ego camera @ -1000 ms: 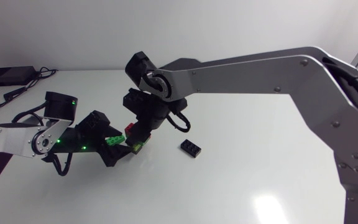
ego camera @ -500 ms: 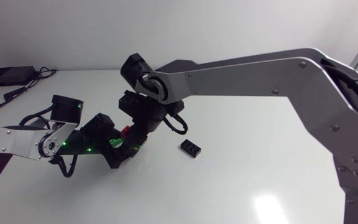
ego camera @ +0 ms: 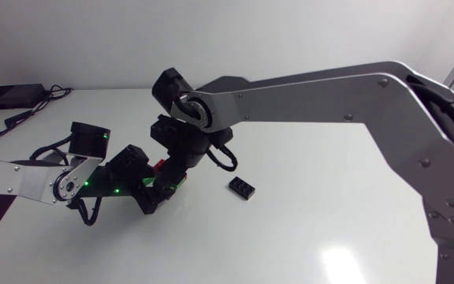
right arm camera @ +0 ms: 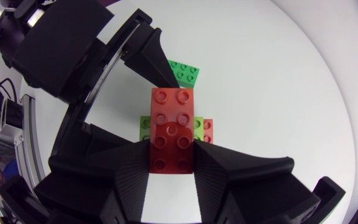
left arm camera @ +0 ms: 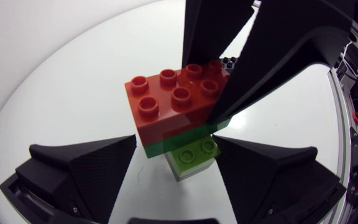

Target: Separate the duplo bricks

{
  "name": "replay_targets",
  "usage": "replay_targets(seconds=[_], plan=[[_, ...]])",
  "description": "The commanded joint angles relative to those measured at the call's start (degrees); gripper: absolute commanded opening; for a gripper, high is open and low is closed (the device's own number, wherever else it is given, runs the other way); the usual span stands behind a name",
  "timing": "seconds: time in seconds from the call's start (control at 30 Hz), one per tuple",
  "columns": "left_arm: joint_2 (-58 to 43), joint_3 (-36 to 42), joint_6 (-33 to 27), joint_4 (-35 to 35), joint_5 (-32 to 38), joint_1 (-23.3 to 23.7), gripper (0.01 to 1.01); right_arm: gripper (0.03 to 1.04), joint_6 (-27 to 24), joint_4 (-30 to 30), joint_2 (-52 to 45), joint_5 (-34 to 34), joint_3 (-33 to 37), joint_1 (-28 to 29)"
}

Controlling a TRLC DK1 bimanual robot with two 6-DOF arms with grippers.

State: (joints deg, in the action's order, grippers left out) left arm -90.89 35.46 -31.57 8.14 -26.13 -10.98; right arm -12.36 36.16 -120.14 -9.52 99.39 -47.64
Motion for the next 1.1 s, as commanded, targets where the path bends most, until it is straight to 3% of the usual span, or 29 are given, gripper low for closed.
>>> replay_targets(seconds=[0.0,0.3,0.6,0.8,1.07], plan=[[-1.2,-1.4,1.4,1.4,0.8,0.4,0.861,0.12,2.6,1.5,-0.3,0.0,1.4,0.3],[-1.0,-2.2,2.3,3.5,2.3,0.0,0.851,0.12,4.9,2.9,0.4,-2.7,2.4,1.7],[-1.8,-2.3,2.5,4.3,2.7,-0.4,0.764,0.12,6.5,3.8,0.8,-7.2,2.8,3.3],[-3.1,-2.2,2.5,4.6,2.8,-0.8,0.764,0.12,7.6,5.0,-0.2,-11.9,3.3,5.1],[-3.0,-2.2,2.7,4.9,3.6,-1.2,0.764,0.12,7.8,6.1,-0.9,-12.8,3.2,5.8]])
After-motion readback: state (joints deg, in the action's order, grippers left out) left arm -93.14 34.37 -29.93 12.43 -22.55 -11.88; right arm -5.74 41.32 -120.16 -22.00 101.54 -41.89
